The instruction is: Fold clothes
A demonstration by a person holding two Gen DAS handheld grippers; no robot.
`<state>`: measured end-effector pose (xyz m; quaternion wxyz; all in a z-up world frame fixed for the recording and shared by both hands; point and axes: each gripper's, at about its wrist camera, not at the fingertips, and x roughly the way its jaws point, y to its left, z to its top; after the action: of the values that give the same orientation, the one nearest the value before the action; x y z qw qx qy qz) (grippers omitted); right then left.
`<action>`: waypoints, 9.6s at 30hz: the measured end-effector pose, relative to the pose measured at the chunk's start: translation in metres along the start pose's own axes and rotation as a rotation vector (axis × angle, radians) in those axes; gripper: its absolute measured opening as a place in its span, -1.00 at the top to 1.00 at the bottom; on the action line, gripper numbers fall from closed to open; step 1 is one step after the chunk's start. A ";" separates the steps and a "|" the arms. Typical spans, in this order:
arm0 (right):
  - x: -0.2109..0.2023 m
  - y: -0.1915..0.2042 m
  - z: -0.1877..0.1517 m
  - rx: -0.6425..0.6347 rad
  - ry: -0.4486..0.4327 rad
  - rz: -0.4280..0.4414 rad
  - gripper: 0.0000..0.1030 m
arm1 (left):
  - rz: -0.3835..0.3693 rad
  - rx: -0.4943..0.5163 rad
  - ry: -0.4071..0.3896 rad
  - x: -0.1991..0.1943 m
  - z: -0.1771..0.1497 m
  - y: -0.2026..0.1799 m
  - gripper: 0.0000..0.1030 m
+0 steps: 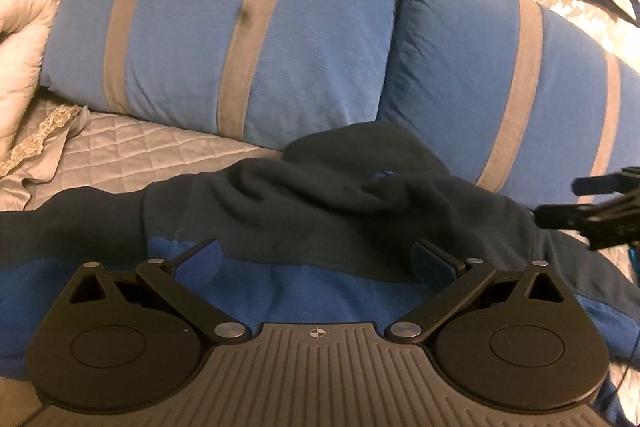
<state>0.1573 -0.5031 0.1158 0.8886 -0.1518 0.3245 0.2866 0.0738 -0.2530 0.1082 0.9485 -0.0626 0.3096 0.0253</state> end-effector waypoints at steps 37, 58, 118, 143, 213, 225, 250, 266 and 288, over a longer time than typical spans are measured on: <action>0.094 0.018 0.024 0.096 -0.172 0.028 0.61 | -0.050 0.033 0.044 0.011 0.002 -0.003 -1.00; -0.031 0.142 -0.111 -0.640 -0.141 -0.021 0.76 | -0.192 -0.164 -0.131 -0.007 0.012 0.022 -1.00; -0.013 0.101 -0.094 0.226 0.142 -0.038 0.54 | -0.080 0.417 0.159 0.040 0.023 0.010 -0.02; -0.022 0.084 -0.093 0.232 0.112 -0.070 0.64 | -0.138 0.485 0.170 0.025 0.005 0.007 0.79; -0.026 0.105 -0.127 -0.377 -0.327 0.150 0.44 | -0.232 0.433 0.198 0.028 0.031 0.019 0.79; -0.034 0.103 -0.112 -0.315 -0.241 0.159 0.64 | -0.306 0.414 0.131 0.013 0.035 0.023 0.71; -0.044 0.100 -0.100 -0.345 -0.226 0.164 0.65 | -0.397 0.733 -0.062 -0.009 0.008 0.024 -0.55; -0.039 0.083 -0.088 -0.384 -0.186 0.219 0.65 | -0.638 0.718 -0.064 0.035 0.005 0.025 -0.49; -0.007 0.053 -0.012 -0.306 -0.205 0.062 0.67 | -0.411 0.595 -0.083 0.044 0.073 -0.013 0.66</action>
<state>0.1150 -0.4700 0.1070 0.8742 -0.2449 0.1896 0.3739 0.1529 -0.2561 0.1416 0.9222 0.1560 0.2457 -0.2547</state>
